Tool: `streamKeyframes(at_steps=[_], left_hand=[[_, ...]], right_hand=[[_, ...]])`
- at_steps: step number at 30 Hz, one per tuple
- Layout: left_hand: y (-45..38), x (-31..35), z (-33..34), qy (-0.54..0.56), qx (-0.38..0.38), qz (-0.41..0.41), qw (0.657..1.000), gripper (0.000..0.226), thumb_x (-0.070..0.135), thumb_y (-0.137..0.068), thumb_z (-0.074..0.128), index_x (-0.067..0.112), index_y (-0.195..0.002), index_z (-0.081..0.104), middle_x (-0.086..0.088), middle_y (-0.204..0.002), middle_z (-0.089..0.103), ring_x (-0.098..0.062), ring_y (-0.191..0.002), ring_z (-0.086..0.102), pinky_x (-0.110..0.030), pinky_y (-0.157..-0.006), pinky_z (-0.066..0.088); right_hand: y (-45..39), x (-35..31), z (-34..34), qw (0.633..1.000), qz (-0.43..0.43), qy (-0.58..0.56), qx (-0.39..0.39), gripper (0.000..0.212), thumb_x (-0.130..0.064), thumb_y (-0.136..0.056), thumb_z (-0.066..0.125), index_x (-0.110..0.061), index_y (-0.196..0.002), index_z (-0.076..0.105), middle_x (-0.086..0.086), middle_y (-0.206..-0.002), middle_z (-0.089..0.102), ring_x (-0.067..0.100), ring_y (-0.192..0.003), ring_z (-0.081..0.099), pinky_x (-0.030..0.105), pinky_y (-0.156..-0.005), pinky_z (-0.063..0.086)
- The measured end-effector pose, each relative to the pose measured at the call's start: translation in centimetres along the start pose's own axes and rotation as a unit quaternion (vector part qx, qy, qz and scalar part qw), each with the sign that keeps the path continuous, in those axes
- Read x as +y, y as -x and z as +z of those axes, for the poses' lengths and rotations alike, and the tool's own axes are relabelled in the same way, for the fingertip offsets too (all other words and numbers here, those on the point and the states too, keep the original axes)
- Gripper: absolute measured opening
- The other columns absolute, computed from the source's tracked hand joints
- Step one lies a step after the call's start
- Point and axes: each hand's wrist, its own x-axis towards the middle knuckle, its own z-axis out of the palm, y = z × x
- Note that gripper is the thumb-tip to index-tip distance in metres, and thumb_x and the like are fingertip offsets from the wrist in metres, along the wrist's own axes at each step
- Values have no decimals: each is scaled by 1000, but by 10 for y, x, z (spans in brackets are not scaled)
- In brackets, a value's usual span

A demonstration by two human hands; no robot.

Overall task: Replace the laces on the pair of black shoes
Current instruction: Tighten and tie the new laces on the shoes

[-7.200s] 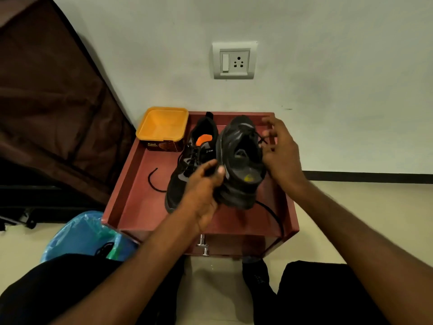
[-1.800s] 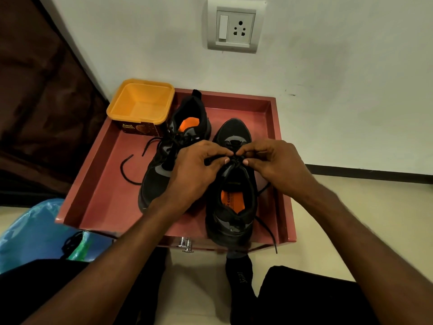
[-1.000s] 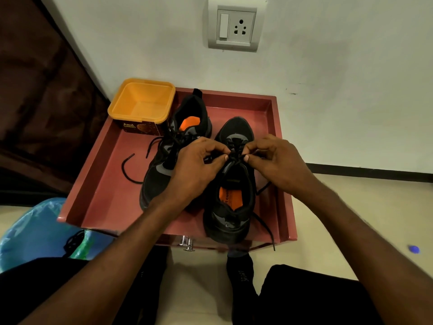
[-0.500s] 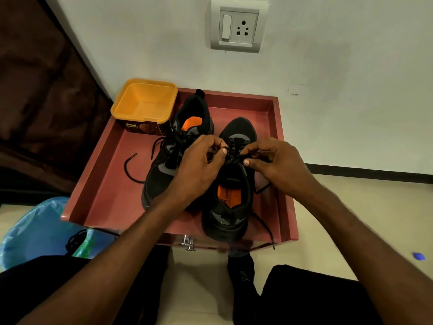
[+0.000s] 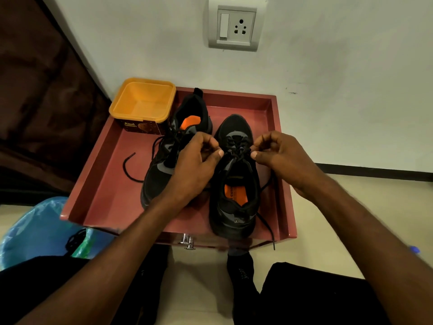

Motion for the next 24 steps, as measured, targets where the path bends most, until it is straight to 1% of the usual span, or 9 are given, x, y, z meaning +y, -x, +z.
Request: streamKeyframes(at_steps=[2, 5, 9, 11, 13, 16, 20, 22, 24], left_hand=[[2, -2, 0, -12, -13, 7, 1000, 7, 16, -97, 70, 19, -102, 67, 5, -102, 70, -8, -95, 69, -34, -86, 58], [3, -2, 2, -20, -16, 44, 999, 15, 11, -95, 72, 18, -107, 74, 4, -110, 70, -10, -108, 69, -41, -99, 56], [0, 0, 4, -43, -4, 62, 997, 16, 10, -92, 74, 19, -104, 78, 3, -107, 69, -15, -105, 70, -44, -96, 57], [-2, 1, 6, -57, 2, 65, 996, 13, 11, -91, 75, 19, -100, 78, 3, -104, 68, -15, -102, 70, -43, -93, 58], [-4, 5, 6, -59, -1, 60, 996, 10, 10, -93, 73, 18, -98, 76, 3, -104, 65, -11, -101, 68, -38, -93, 58], [-3, 14, 2, -32, -25, 11, 999, 8, 12, -100, 64, 18, -99, 69, 5, -107, 61, -10, -100, 64, -28, -90, 53], [-3, 16, -7, 15, -59, -10, 998, 16, 10, -104, 56, 18, -101, 70, 0, -115, 60, -22, -108, 65, -39, -99, 55], [-3, 14, -10, 8, -69, -11, 997, 22, 5, -104, 54, 18, -105, 72, 0, -120, 63, -16, -112, 64, -38, -104, 53], [-2, 13, -10, 0, -87, -8, 996, 24, 0, -101, 58, 17, -112, 72, -1, -125, 63, -9, -117, 64, -31, -106, 51]], right_hand=[[1, 0, -2, 998, -16, 48, -26, 17, 0, -91, 71, -16, -96, 74, 0, -99, 76, 11, -98, 72, 30, -96, 56], [2, 3, 1, 995, -40, 76, -45, 21, -2, -91, 73, -20, -100, 78, -6, -103, 77, 9, -104, 71, 37, -103, 55], [2, 4, 3, 992, -73, 95, -31, 19, -8, -90, 77, -22, -102, 80, -9, -102, 77, 4, -102, 71, 35, -102, 56], [2, 4, 3, 990, -89, 110, -26, 15, -12, -91, 77, -24, -99, 79, -10, -99, 77, 3, -99, 71, 33, -99, 56], [1, 4, 4, 987, -98, 128, -26, 11, -15, -93, 76, -25, -97, 78, -10, -96, 76, 4, -97, 70, 32, -96, 56], [-1, 6, 7, 979, -114, 169, -28, 11, -17, -95, 72, -27, -99, 75, -10, -99, 72, 5, -98, 68, 32, -95, 57], [-1, 5, 5, 979, -125, 158, -40, 19, -16, -94, 74, -29, -107, 76, -12, -107, 73, 2, -104, 67, 24, -96, 53], [1, 3, 5, 980, -128, 151, -34, 17, -15, -92, 76, -29, -103, 77, -13, -104, 74, -1, -101, 68, 20, -93, 52], [2, 2, 6, 978, -137, 156, -20, 16, -13, -92, 76, -28, -98, 77, -13, -101, 72, -1, -98, 67, 19, -90, 52]])
